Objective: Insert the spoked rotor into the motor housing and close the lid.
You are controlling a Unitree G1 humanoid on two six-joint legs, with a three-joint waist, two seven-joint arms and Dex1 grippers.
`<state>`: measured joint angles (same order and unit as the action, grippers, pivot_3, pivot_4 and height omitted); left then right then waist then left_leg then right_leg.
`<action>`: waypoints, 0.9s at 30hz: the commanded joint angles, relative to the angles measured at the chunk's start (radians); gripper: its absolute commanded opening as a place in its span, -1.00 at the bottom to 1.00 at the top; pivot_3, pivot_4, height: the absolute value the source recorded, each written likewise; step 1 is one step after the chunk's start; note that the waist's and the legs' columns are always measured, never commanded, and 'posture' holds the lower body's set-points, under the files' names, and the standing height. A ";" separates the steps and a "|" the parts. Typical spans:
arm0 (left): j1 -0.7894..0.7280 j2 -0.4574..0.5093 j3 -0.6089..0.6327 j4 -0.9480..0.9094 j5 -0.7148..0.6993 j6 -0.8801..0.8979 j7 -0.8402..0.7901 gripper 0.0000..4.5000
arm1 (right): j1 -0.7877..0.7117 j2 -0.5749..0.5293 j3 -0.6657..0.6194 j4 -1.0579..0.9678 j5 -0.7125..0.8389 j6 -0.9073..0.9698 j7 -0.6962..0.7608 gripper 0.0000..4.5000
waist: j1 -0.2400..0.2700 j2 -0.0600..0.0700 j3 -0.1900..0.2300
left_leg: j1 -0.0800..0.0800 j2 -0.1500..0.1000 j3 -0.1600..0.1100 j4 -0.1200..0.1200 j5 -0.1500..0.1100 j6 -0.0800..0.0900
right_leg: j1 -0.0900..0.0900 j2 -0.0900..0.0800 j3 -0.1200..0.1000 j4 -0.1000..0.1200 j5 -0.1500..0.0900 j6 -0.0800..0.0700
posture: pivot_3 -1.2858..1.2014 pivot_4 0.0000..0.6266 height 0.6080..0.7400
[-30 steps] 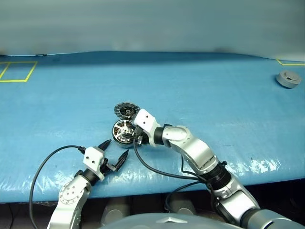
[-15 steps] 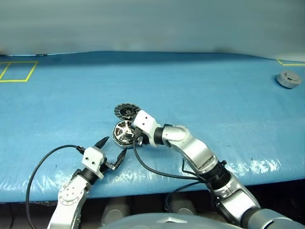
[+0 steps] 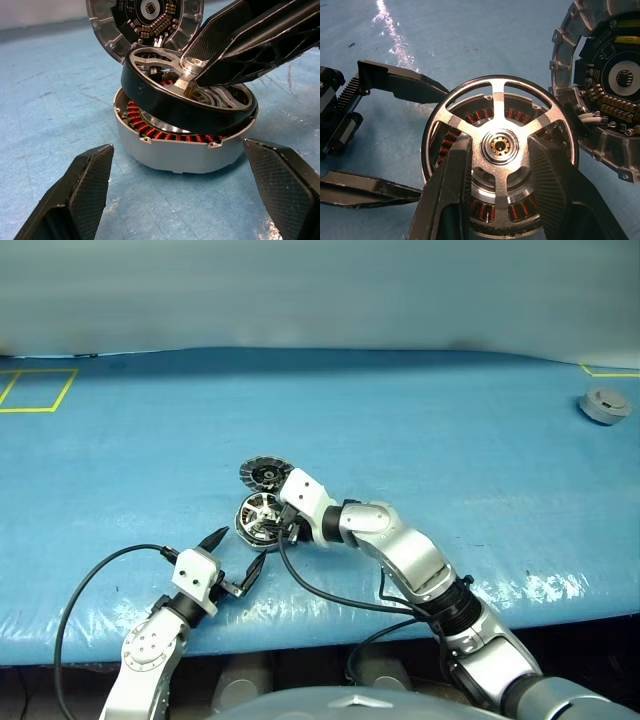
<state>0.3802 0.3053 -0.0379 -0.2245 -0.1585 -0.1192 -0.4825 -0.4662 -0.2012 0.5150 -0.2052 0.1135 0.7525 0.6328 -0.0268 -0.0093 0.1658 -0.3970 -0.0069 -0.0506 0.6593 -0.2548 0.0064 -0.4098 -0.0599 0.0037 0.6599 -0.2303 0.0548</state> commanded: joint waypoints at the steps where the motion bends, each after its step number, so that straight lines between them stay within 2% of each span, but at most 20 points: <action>1: 0.000 -0.001 0.003 -0.024 -0.010 -0.010 -0.002 1.00 | -0.015 0.000 0.010 -0.021 0.007 -0.007 0.019 -0.08 | 0.000 0.000 0.000 | 0.000 0.000 0.000 0.000 0.000 0.000 | 0.000 0.000 0.000 0.000 0.000 0.000 | 0.03 -0.52 1.00; 6: 0.000 -0.001 0.004 -0.025 -0.015 -0.004 -0.003 1.00 | -0.012 0.011 0.003 -0.032 0.002 0.008 -0.002 0.62 | 0.000 0.000 0.000 | 0.000 0.000 0.000 0.000 0.000 0.000 | 0.000 0.000 0.000 0.000 0.000 0.000 | 0.03 -0.52 1.00; 16: 0.009 0.001 0.008 -0.028 -0.020 -0.004 -0.004 1.00 | -0.044 -0.001 -0.142 -0.210 0.166 0.196 0.026 0.62 | 0.000 0.000 0.000 | 0.000 0.000 0.000 0.000 0.000 0.000 | 0.000 0.000 0.000 0.000 0.000 0.000 | 0.03 -0.52 1.00; 19: 0.011 0.001 0.009 -0.027 -0.021 -0.004 -0.006 1.00 | -0.050 -0.004 -0.128 -0.178 0.153 0.214 -0.006 0.35 | 0.000 0.000 0.000 | 0.000 0.000 0.000 0.000 0.000 0.000 | 0.000 0.000 0.000 0.000 0.000 0.000 | 0.03 -0.52 1.00; 27: 0.013 0.001 0.007 -0.024 -0.025 -0.006 -0.005 1.00 | -0.037 0.085 -0.039 -0.073 0.086 0.167 -0.118 -0.82 | -0.004 0.000 0.000 | 0.000 0.000 0.000 -0.001 0.000 0.000 | -0.001 0.000 0.000 0.001 0.000 0.000 | 0.03 -0.52 1.00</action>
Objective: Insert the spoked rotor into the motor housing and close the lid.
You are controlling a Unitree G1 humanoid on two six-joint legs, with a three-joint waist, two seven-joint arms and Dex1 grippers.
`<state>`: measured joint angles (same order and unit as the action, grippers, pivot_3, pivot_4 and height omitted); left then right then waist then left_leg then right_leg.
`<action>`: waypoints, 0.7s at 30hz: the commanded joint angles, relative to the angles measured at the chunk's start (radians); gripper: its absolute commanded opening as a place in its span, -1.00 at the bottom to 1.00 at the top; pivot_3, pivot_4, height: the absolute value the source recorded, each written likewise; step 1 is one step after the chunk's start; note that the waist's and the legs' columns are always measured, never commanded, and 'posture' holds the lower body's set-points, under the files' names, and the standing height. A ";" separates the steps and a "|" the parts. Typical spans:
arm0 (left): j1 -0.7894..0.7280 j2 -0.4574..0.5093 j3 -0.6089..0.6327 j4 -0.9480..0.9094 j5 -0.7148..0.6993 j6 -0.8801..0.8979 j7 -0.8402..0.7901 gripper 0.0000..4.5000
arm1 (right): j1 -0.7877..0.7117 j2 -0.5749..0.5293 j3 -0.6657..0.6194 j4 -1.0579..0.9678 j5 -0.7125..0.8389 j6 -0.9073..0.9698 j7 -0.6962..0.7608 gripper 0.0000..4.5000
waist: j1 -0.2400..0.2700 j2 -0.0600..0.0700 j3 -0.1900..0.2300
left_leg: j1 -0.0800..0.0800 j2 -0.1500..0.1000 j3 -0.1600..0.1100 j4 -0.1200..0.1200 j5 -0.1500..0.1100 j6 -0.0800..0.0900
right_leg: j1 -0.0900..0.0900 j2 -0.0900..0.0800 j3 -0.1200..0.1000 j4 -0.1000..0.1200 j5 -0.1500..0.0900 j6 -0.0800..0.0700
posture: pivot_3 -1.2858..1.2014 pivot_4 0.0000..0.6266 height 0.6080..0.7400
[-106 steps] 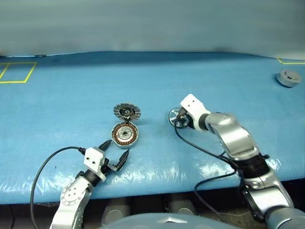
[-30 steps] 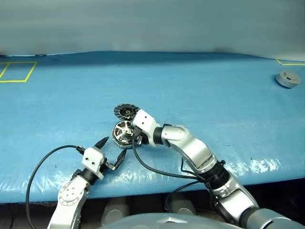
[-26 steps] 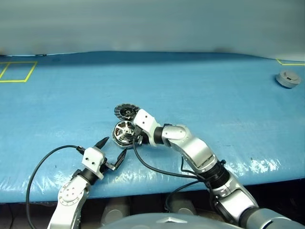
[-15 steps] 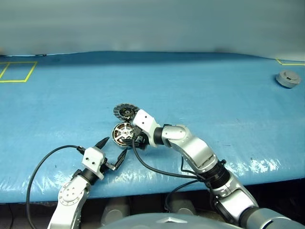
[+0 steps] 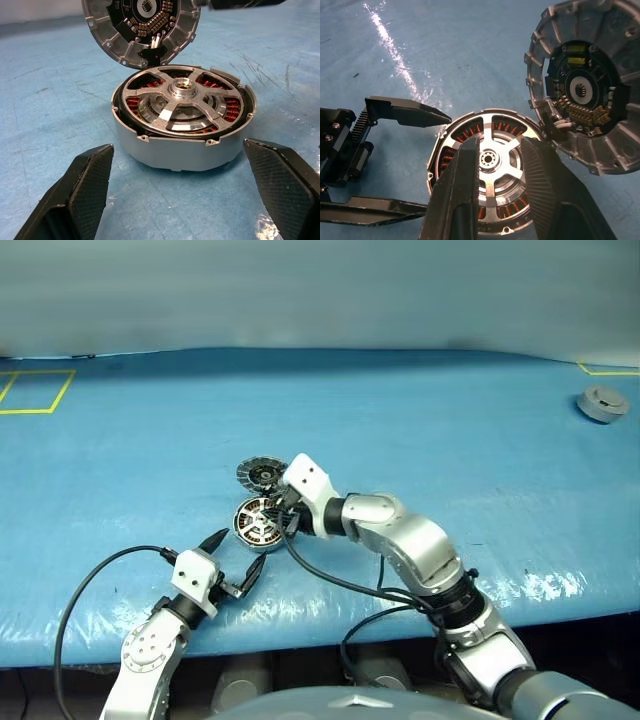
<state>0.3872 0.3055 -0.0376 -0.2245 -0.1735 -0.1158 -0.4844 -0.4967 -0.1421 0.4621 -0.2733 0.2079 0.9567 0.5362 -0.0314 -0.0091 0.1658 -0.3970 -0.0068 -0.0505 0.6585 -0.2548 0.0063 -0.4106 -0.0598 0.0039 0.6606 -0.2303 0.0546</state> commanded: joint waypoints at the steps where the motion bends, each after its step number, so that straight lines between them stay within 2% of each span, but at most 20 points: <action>1: 0.006 0.001 0.007 -0.024 -0.010 -0.009 -0.003 1.00 | -0.006 0.032 0.016 0.003 -0.009 -0.041 -0.025 -0.93 | 0.000 0.000 0.000 | 0.000 0.000 0.000 0.000 0.000 0.000 | 0.000 0.000 0.000 0.000 0.000 0.000 | 0.03 -0.52 1.00; 2: 0.007 0.001 0.006 -0.024 -0.010 -0.009 -0.003 1.00 | -0.006 0.037 0.021 0.016 -0.013 -0.049 -0.030 -0.99 | 0.000 0.000 0.000 | 0.000 0.000 0.000 0.000 0.000 0.000 | 0.000 0.000 0.000 0.000 0.000 0.000 | 0.03 -0.52 1.00; 21: 0.016 -0.001 0.004 -0.020 -0.010 -0.014 0.000 1.00 | -0.027 0.076 0.060 0.184 -0.064 -0.113 -0.036 -0.99 | -0.005 0.000 0.000 | 0.001 0.000 0.000 0.000 0.000 0.000 | 0.001 0.000 0.000 0.000 0.000 0.000 | 0.03 -0.52 1.00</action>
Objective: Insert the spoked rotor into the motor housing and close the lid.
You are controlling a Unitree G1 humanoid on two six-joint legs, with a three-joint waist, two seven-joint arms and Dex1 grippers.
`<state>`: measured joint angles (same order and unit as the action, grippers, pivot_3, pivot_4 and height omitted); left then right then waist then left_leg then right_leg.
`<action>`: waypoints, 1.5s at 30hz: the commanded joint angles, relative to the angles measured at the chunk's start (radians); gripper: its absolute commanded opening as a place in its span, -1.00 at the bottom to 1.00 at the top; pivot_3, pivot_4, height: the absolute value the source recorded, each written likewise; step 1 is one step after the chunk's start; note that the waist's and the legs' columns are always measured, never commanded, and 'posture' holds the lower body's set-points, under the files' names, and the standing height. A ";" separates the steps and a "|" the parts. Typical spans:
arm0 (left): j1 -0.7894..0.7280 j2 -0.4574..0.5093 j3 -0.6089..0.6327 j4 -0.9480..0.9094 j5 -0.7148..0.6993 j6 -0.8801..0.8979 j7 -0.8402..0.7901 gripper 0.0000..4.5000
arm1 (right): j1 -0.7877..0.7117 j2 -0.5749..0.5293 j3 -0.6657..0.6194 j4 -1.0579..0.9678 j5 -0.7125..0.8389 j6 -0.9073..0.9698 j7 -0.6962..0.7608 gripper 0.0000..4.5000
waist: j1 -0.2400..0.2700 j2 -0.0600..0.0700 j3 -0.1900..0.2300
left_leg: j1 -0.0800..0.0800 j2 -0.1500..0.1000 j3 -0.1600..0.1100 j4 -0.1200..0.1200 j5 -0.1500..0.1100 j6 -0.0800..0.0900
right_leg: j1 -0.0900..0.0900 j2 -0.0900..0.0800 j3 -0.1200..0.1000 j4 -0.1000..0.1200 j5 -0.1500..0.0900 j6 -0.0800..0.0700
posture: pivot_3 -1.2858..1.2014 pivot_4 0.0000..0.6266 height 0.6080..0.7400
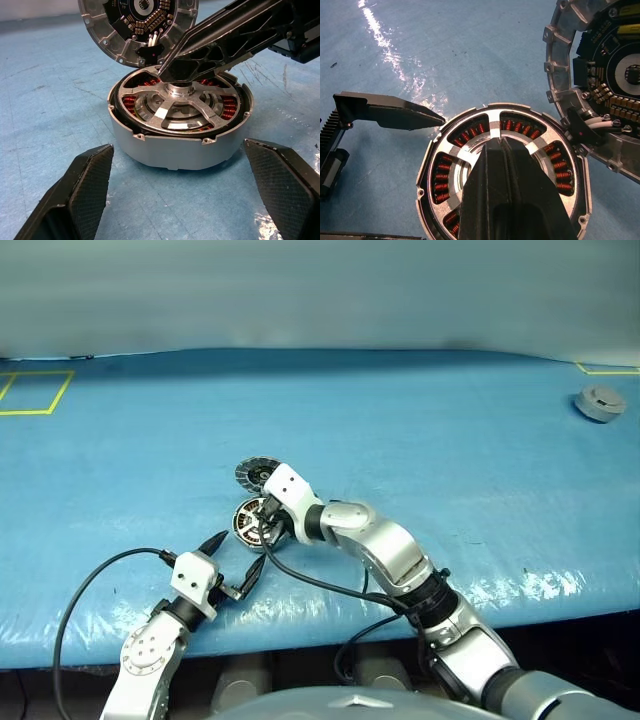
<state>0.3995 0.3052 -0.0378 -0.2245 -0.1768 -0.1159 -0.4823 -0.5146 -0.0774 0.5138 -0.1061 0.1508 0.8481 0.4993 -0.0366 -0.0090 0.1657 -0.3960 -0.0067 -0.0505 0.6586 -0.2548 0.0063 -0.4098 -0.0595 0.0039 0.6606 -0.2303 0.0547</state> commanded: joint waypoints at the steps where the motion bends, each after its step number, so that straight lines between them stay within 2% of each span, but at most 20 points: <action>1: 0.004 0.000 0.005 -0.020 -0.007 -0.014 -0.003 1.00 | -0.012 0.016 0.008 0.027 -0.012 0.003 -0.005 -0.99 | 0.000 0.000 0.000 | 0.000 0.000 0.000 0.000 0.000 0.000 | 0.000 0.000 0.000 0.000 0.000 0.000 | 0.03 -0.52 1.00; 12: 0.003 0.002 0.003 -0.016 -0.007 -0.013 -0.009 1.00 | -0.052 0.039 0.012 0.055 -0.027 0.160 -0.035 -0.99 | 0.000 0.001 -0.003 | 0.001 0.000 0.000 0.000 0.000 0.000 | 0.000 0.000 0.000 0.000 0.000 0.000 | 0.03 -0.52 1.00; 34: -0.009 0.002 0.003 -0.005 -0.006 -0.016 -0.026 1.00 | -0.075 0.067 -0.019 0.133 -0.042 0.153 -0.087 -0.99 | 0.000 0.003 -0.008 | 0.004 0.000 0.000 0.000 0.000 0.000 | 0.000 0.000 0.000 0.000 0.000 0.000 | 0.03 -0.52 1.00; 39: -0.012 0.003 0.002 -0.007 -0.006 -0.014 -0.026 1.00 | -0.063 0.068 -0.028 0.089 -0.011 0.146 -0.061 -0.99 | 0.000 0.004 -0.008 | 0.004 0.000 0.000 0.000 0.000 0.000 | 0.000 0.000 0.000 -0.001 0.000 0.000 | 0.03 -0.52 1.00; 45: -0.011 0.005 0.001 -0.014 -0.003 -0.007 -0.023 1.00 | -0.050 0.009 -0.093 -0.126 0.093 0.183 0.033 -0.99 | 0.000 0.003 -0.007 | -0.001 0.000 -0.001 -0.001 0.000 0.000 | -0.001 -0.001 0.000 -0.001 0.000 0.000 | 0.03 -0.52 1.00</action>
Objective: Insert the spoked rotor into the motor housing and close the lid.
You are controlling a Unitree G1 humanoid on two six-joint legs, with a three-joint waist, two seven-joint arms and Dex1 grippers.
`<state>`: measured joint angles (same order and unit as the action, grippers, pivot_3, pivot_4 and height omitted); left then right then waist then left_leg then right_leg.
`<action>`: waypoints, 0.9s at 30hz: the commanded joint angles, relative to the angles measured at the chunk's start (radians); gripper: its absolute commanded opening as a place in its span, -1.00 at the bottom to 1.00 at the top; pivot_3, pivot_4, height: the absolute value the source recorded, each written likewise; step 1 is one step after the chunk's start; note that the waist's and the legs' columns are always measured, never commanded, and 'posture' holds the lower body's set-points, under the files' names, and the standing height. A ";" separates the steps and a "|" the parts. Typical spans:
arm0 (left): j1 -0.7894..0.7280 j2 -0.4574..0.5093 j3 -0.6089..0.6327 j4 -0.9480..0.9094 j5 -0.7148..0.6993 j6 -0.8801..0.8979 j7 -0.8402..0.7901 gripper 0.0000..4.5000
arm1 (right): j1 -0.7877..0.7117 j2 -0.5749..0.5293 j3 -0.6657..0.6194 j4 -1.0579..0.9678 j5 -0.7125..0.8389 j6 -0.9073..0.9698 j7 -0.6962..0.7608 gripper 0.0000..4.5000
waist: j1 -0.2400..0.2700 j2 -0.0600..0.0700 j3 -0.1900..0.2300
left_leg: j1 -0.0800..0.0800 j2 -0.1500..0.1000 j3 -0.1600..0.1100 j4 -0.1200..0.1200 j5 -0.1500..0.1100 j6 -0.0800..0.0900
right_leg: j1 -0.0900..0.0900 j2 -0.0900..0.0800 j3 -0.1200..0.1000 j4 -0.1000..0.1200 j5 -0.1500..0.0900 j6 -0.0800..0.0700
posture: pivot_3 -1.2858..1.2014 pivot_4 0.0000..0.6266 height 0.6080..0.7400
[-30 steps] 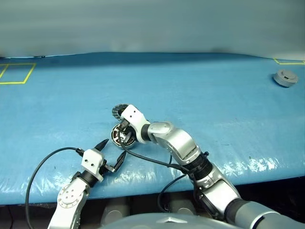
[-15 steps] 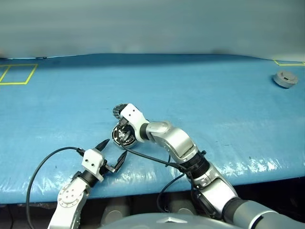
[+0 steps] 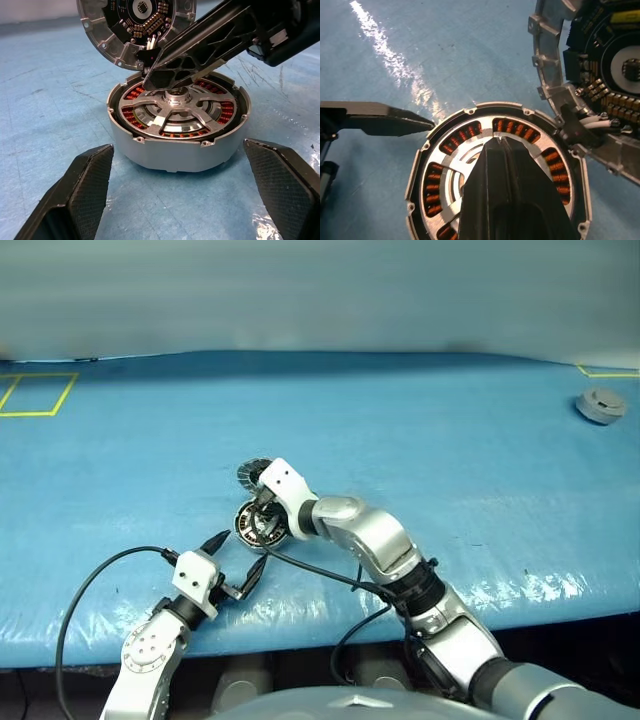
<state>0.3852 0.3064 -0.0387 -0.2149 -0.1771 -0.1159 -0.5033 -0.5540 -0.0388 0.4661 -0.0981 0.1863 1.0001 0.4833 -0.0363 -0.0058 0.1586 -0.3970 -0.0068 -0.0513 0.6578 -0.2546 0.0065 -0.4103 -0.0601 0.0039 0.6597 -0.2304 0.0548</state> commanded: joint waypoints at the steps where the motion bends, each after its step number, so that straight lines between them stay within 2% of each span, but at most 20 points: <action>1: 0.003 0.005 0.001 -0.025 0.002 -0.007 -0.001 1.00 | -0.018 -0.068 -0.049 -0.173 0.075 0.043 0.079 -0.99 | 0.000 0.000 0.000 | 0.000 0.000 0.000 0.000 0.000 0.000 | 0.000 0.000 0.000 0.000 0.000 0.000 | 0.03 -0.52 1.00; 3: 0.002 0.008 -0.001 -0.028 0.006 -0.007 0.000 1.00 | -0.035 -0.152 -0.041 -0.229 0.098 0.051 0.137 -0.99 | 0.000 0.000 0.000 | 0.000 0.000 0.000 -0.001 0.000 0.000 | 0.000 0.000 0.000 0.000 0.000 0.000 | 0.03 -0.52 1.00; 7: 0.001 0.010 -0.004 -0.029 0.008 -0.009 0.000 1.00 | -0.106 -0.487 0.077 -0.282 0.033 -0.044 0.341 -0.99 | 0.003 0.001 0.002 | 0.000 0.000 -0.001 0.000 0.000 0.000 | 0.000 -0.001 -0.002 -0.001 -0.002 0.001 | 0.03 -0.52 1.00; 8: 0.000 0.009 -0.004 -0.029 0.008 -0.009 0.000 1.00 | -0.125 -0.542 0.097 -0.263 0.016 -0.066 0.374 -0.99 | 0.004 0.001 0.002 | 0.000 -0.001 -0.001 0.000 0.000 0.000 | 0.000 -0.001 -0.002 -0.002 -0.003 0.003 | 0.03 -0.52 1.00; 11: -0.001 0.008 -0.006 -0.028 0.007 -0.008 0.001 1.00 | -0.193 -0.603 0.127 -0.125 -0.051 -0.131 0.396 -0.99 | -0.003 0.000 0.002 | 0.000 0.000 0.001 0.000 0.000 0.000 | 0.000 -0.001 -0.002 -0.002 -0.005 0.001 | 0.03 -0.52 1.00; 14: 0.002 0.004 -0.010 -0.027 0.008 -0.009 0.003 1.00 | -0.266 -0.543 0.125 0.085 -0.133 -0.247 0.349 -0.99 | -0.009 0.000 0.003 | 0.001 0.001 0.002 -0.002 0.000 0.000 | -0.001 0.000 -0.002 0.000 -0.002 0.000 | 0.03 -0.52 1.00; 17: 0.006 0.000 -0.011 -0.029 0.009 -0.011 0.007 1.00 | -0.317 -0.422 0.068 0.325 -0.183 -0.491 0.248 -0.99 | -0.007 0.000 0.003 | 0.001 0.002 0.002 -0.002 0.000 0.000 | -0.001 0.002 -0.002 0.000 -0.001 -0.003 | 0.03 -0.52 1.00; 21: 0.011 -0.001 -0.009 -0.032 0.010 -0.012 0.011 1.00 | -0.385 -0.288 -0.006 0.599 -0.190 -0.770 0.200 -0.99 | 0.001 0.000 0.003 | 0.000 0.001 0.003 -0.003 0.000 0.000 | -0.002 0.001 -0.001 -0.001 0.000 -0.002 | 0.03 -0.52 1.00; 24: 0.020 -0.003 -0.009 -0.040 0.012 -0.013 0.016 1.00 | -0.439 -0.190 -0.072 0.748 -0.136 -0.808 0.246 -0.99 | 0.002 0.000 0.003 | -0.001 0.000 0.003 -0.003 0.000 0.000 | -0.002 -0.001 0.000 -0.002 0.001 0.000 | 0.03 -0.52 1.00; 27: 0.027 -0.005 -0.008 -0.044 0.012 -0.015 0.024 1.00 | -0.455 -0.130 -0.143 0.774 -0.017 -0.677 0.424 -0.99 | 0.003 0.000 0.003 | -0.001 0.000 0.003 -0.003 -0.001 0.001 | -0.001 -0.001 0.000 -0.002 0.001 0.000 | 0.03 -0.52 1.00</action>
<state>0.4057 0.3058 -0.0493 -0.2167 -0.1648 -0.1157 -0.4838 -0.9852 -0.1827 0.3742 0.6805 0.0984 0.2667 0.8144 -0.0337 -0.0057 0.1619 -0.3976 -0.0066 -0.0489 0.6547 -0.2551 0.0073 -0.4117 -0.0607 0.0040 0.6583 -0.2290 0.0543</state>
